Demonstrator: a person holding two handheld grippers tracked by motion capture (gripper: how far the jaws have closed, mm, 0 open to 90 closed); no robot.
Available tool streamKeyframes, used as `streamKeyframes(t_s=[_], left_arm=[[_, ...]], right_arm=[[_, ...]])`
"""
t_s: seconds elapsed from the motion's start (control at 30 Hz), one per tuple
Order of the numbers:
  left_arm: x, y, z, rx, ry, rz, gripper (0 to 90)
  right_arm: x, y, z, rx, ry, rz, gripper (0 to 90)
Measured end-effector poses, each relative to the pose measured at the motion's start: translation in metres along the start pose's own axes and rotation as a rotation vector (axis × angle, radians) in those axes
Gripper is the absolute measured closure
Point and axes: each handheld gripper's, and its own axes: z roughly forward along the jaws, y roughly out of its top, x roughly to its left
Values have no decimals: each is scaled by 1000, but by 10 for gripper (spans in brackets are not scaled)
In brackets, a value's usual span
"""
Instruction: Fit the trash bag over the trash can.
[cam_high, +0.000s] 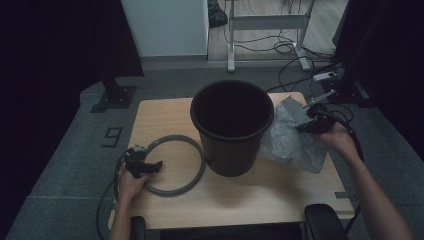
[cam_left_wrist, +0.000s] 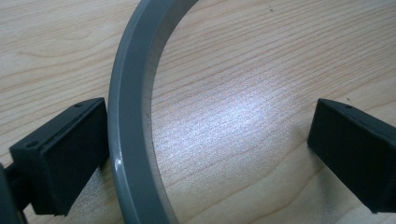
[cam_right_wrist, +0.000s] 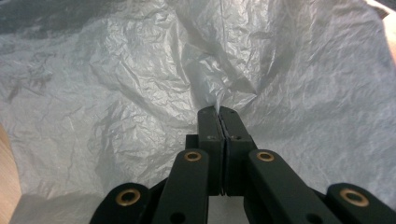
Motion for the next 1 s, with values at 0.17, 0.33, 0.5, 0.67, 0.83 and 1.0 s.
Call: streamKeyframes(t_s=[0.17, 0.33, 0.5, 0.67, 0.83, 1.0], left_arm=[[0, 0, 0, 0, 0, -2, 0], [0, 0, 0, 1, 1, -2, 0], [0, 0, 0, 2, 1, -2, 0], [0, 0, 0, 2, 1, -2, 0], [0, 0, 0, 2, 2, -2, 0], [0, 0, 0, 2, 2, -2, 0]], right_arm=[[-1, 14, -12, -7, 5, 21, 879], [-3, 27, -26, -17, -1, 39, 879], [-1, 39, -38, -30, -5, 37, 879], [3, 50, -48, -46, -7, 22, 879], [8, 62, -60, -64, -8, 9, 880], [15, 74, -71, -85, 0, -5, 882]])
